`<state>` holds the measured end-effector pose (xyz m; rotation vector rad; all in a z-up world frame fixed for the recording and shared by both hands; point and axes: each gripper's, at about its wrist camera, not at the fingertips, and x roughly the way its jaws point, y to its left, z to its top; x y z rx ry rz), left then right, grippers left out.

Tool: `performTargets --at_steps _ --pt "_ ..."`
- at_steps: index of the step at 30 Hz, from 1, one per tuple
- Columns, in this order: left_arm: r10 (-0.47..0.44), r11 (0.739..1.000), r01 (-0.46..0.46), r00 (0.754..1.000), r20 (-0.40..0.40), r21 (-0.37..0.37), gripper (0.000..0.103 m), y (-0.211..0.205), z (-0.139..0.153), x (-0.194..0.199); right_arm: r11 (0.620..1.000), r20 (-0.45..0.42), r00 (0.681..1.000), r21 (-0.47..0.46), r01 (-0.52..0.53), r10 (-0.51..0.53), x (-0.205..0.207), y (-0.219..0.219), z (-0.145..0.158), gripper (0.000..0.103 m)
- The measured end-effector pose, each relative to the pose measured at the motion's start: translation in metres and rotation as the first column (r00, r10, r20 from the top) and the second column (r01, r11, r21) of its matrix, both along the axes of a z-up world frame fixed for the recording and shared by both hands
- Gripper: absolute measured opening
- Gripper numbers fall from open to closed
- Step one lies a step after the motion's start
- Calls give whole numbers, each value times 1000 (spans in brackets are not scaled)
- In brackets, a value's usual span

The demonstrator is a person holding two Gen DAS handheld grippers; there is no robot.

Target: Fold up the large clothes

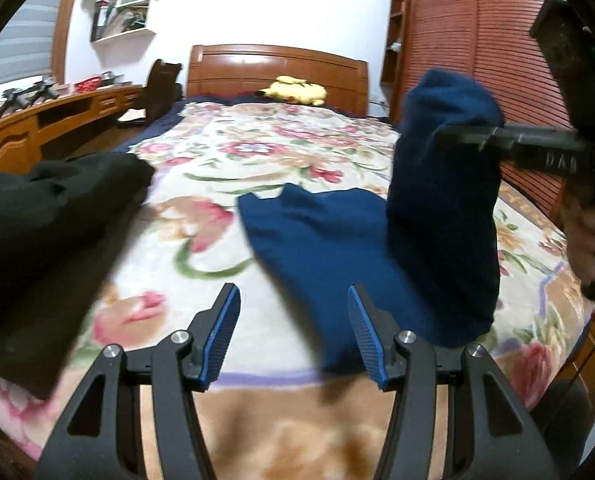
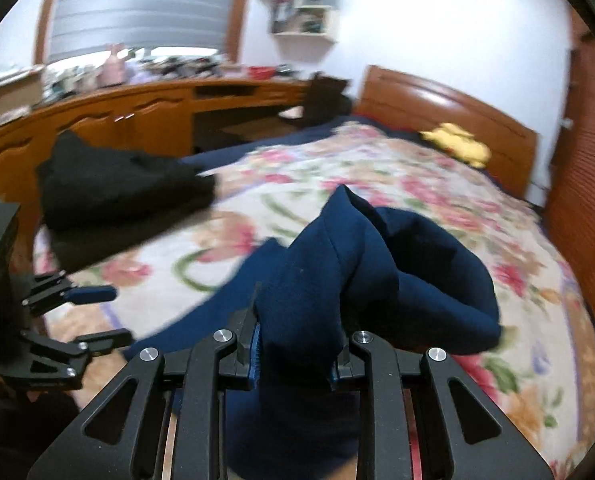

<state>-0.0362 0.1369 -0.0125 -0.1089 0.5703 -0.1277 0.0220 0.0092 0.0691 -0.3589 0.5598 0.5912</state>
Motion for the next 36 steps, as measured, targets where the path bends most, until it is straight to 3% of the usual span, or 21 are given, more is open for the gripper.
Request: performTargets --at_steps 4,7,9,10,16,20,25,36 --pt "39 999 -39 999 1 0 55 14 -1 -6 996 -103 991 -19 -89 87 5 40 -31 23" --pt "58 998 -58 998 1 -4 55 25 -2 -8 993 -203 973 -10 -118 113 14 49 -50 33" --pt "63 998 -63 998 -1 -3 55 27 -5 -7 993 -235 965 17 -119 119 17 45 -52 64" --pt "64 998 -64 998 -3 -2 55 28 -5 -6 994 -229 968 36 -101 106 16 38 -47 68" --pt "37 999 -37 999 20 -5 55 22 -2 -7 997 -132 990 64 -42 50 11 -5 -20 69" --pt "18 1000 -18 1000 23 5 55 15 -2 -4 995 -95 991 15 94 -92 37 -42 -27 69" --pt "-8 1000 8 1000 -3 8 55 5 -6 4 974 -151 963 -17 224 -224 90 -76 -64 69" --pt "-49 998 54 994 -93 44 55 -22 -29 25 937 -259 911 49 345 -322 171 -111 -116 71"
